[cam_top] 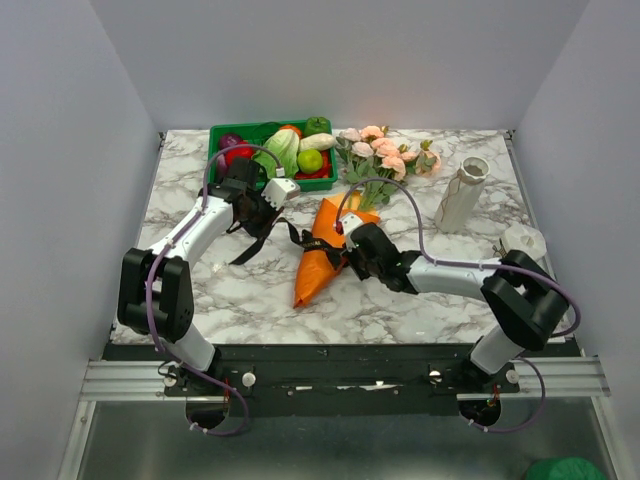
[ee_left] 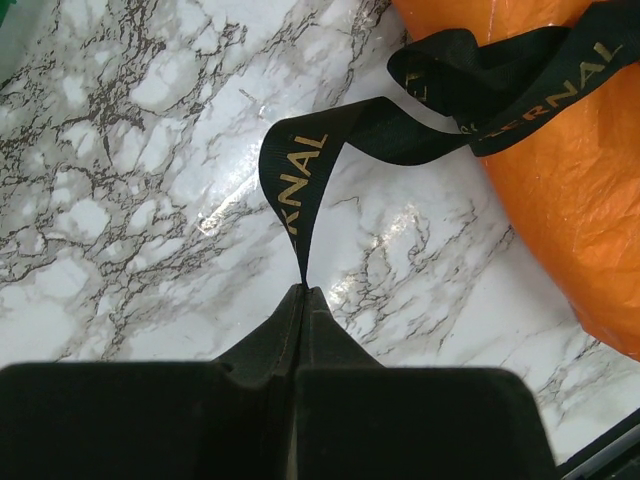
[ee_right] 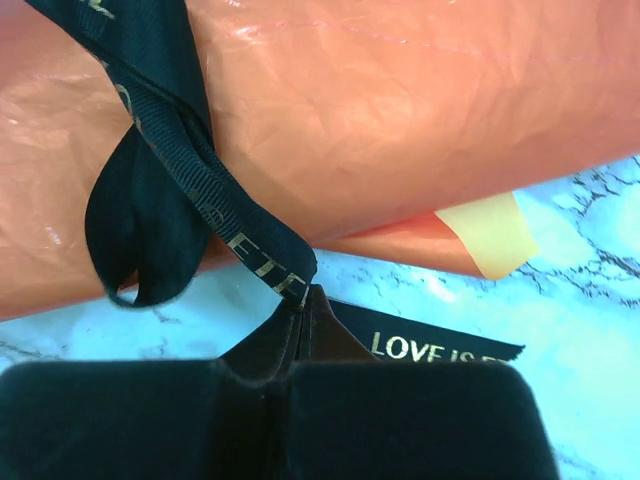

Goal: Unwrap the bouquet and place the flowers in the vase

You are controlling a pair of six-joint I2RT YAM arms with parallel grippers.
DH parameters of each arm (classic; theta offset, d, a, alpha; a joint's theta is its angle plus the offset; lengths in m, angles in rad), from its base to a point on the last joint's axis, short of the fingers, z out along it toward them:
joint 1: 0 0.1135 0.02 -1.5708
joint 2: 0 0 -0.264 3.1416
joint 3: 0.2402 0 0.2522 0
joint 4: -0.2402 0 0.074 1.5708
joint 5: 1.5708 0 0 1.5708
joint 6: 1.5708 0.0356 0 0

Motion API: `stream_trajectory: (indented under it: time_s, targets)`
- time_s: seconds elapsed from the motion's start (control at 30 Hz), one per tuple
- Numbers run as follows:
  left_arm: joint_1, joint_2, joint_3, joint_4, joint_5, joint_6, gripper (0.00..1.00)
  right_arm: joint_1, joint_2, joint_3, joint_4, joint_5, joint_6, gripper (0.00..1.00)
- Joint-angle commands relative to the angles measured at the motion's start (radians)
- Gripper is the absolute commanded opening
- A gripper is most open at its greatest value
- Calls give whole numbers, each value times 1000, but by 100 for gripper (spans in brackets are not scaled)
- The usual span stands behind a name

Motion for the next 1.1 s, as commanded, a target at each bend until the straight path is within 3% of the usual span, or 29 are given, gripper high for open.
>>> stream_trajectory:
  time_s: [0.0, 0.13, 0.37, 0.5, 0.53, 0.63, 0.67, 0.73, 0.77, 0.83, 0.87, 1.07]
  targets:
    - [3, -20, 29, -13, 11, -5, 4, 7, -103, -27, -19, 58, 75, 1]
    - [50, -43, 67, -39, 11, -45, 1, 4, -206, -53, -71, 162, 171, 1]
    - [397, -73, 141, -82, 45, -82, 0, -66, -457, -91, -354, 459, 441, 1]
    - [630, -93, 159, -62, 20, -96, 0, -229, -618, -113, -443, 446, 537, 2]
    - [655, -93, 164, -59, 17, -91, 0, -244, -643, -114, -450, 439, 528, 5]
    - [701, -112, 156, -51, 19, -82, 0, -266, -659, -81, -541, 466, 575, 39]
    - [701, -119, 153, -57, 26, -77, 9, -266, -646, -61, -589, 465, 584, 72]
    - [689, -142, 148, -94, 106, -65, 44, -266, -639, -50, -612, 448, 601, 95]
    - [674, -149, 148, -116, 126, -54, 77, -266, -632, -50, -621, 428, 603, 100]
    - [628, -172, 130, -152, 147, -33, 85, -266, -625, -56, -621, 412, 604, 100]
    - [574, -183, 115, -157, 148, -8, 97, -266, -622, -58, -623, 397, 606, 100]
    - [393, -252, 24, -156, 154, 61, 99, -266, -622, -52, -652, 362, 623, 100]
